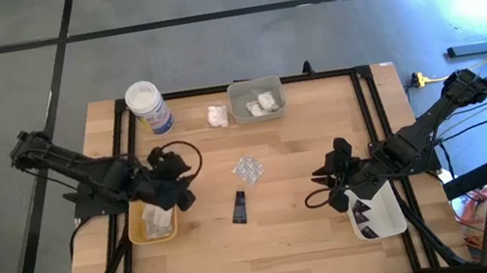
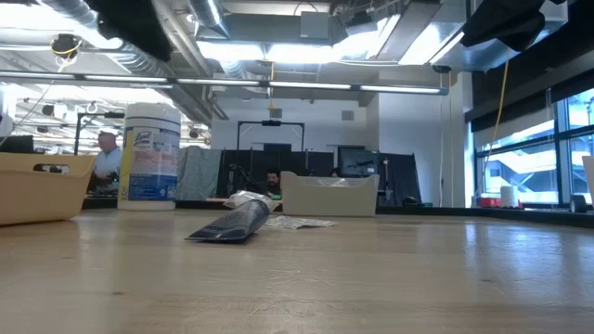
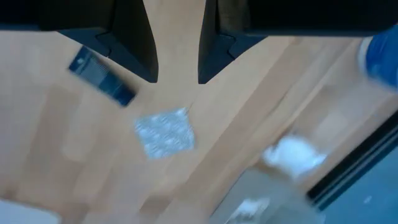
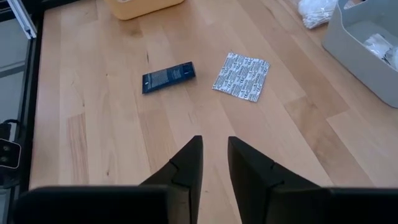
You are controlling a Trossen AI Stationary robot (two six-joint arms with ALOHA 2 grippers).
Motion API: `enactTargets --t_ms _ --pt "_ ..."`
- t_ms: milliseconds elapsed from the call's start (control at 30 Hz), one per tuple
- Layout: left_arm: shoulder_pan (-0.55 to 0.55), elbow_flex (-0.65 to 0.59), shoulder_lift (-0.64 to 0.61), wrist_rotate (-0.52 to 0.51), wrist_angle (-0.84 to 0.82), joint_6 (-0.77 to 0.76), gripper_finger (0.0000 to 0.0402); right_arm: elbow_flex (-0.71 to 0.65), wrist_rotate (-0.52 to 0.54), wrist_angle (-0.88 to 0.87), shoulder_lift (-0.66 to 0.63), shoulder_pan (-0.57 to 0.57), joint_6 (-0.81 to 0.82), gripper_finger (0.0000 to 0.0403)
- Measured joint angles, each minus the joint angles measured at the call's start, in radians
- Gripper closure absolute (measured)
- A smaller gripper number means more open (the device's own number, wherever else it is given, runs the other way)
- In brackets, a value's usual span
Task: Pick & Place Travel size toiletries
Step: Put the white cotton pack into the gray bin
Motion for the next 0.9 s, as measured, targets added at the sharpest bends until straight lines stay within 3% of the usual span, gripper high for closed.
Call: enactTargets --t_ms 167,367,633,900 --pt "0.033 -0.001 0.001 0.015 0.147 0.198 0.0291 0.0 0.037 0.012 0.0 0.0 -0.016 0.0313" --pt "0.083 -0.002 0.002 0.156 0.244 0.365 0.0282 0.0 0.062 0.04 0.0 -0.011 -0.019 0.0301" --pt "0.133 -0.002 0.07 0.192 0.282 0.467 0.0241 0.0 0.078 0.111 0.0 -0.065 -0.085 0.0287" --pt "0.134 -0.002 0.151 0.262 0.281 0.501 0.0241 0.0 0.049 0.138 0.0 -0.104 -0.116 0.0282"
